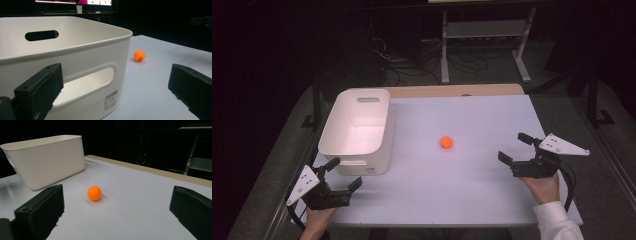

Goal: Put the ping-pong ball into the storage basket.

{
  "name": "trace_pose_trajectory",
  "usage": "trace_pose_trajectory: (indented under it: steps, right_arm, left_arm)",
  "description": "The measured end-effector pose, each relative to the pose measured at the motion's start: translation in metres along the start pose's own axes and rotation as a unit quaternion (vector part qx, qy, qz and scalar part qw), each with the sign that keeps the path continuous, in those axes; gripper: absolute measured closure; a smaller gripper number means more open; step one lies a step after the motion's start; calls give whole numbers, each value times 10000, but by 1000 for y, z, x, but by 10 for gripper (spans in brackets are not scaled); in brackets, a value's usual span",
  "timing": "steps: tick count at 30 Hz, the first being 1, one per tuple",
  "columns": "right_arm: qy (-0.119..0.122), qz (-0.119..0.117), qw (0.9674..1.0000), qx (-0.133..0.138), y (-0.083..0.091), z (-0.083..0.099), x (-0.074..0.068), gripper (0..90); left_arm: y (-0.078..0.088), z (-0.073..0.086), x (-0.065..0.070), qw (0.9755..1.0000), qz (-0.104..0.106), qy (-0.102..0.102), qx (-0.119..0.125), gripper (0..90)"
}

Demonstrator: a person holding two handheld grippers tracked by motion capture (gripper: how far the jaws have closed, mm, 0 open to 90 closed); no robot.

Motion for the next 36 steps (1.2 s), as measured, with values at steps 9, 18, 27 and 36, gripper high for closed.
trace_pose_trajectory:
  steps: [9, 18, 27, 36]
  right_arm:
    - [-15, -30, 9999, -110, -2, 4, -2, 0]
    - [139, -73, 9987, -479, -10, 12, -11, 0]
    - [348, -160, 9946, -967, -18, 10, -26, 0]
    - [455, -205, 9913, -1217, -30, 11, -29, 0]
  left_arm:
    - [1, 0, 1, 10000, -8, 5, -28, 0]
    - [1, 2, 0, 10000, -27, -19, -49, 0]
    - [4, 2, 1, 9999, -29, -22, -106, 0]
    - [4, 0, 2, 10000, -8, 32, 27, 0]
Point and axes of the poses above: each handheld gripper's, and its own axes: y roughly backward along the jaws, z roughly out of its underside, x roughly to its right, the point moved 8 cm from there along -y, roughly forward along the jaws, and after that the axes turned 15 degrees about -y, right-handed, at the moved point
